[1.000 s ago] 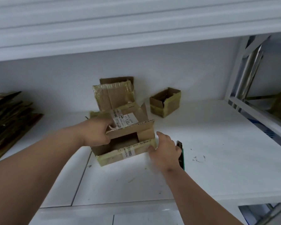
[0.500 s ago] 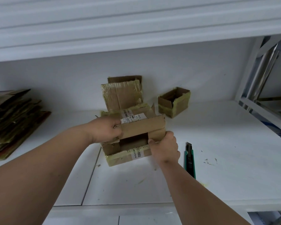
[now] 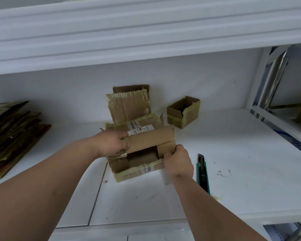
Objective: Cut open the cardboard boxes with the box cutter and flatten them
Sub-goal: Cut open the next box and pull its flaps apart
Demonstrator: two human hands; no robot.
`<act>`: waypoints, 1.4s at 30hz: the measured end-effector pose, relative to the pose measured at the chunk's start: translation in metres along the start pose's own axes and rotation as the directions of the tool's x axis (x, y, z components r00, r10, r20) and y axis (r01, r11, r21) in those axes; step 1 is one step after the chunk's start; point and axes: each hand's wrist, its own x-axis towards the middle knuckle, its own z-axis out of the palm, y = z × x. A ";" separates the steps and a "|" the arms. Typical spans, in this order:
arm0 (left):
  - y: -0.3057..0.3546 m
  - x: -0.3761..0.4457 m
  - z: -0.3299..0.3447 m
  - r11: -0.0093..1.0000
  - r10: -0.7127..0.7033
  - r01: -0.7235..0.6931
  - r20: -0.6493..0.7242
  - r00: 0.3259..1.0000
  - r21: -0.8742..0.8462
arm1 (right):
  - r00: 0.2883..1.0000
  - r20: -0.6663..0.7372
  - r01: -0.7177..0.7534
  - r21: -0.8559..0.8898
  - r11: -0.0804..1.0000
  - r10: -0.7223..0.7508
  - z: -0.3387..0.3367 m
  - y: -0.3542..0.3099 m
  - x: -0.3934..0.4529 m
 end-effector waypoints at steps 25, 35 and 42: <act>-0.003 -0.001 0.000 0.999 0.029 -0.029 0.015 0.999 -0.017 | 0.969 -0.211 0.087 -0.199 0.976 -0.129 0.007 -0.016 -0.003; -0.019 0.004 0.014 0.996 -0.060 0.029 -0.420 0.905 -0.080 | 0.976 -0.176 0.140 0.039 0.989 -0.131 -0.006 -0.011 -0.012; -0.034 0.012 0.019 0.828 -0.470 0.089 -0.598 0.649 -0.554 | 0.978 -0.051 0.208 0.369 0.906 -0.204 -0.024 -0.013 -0.016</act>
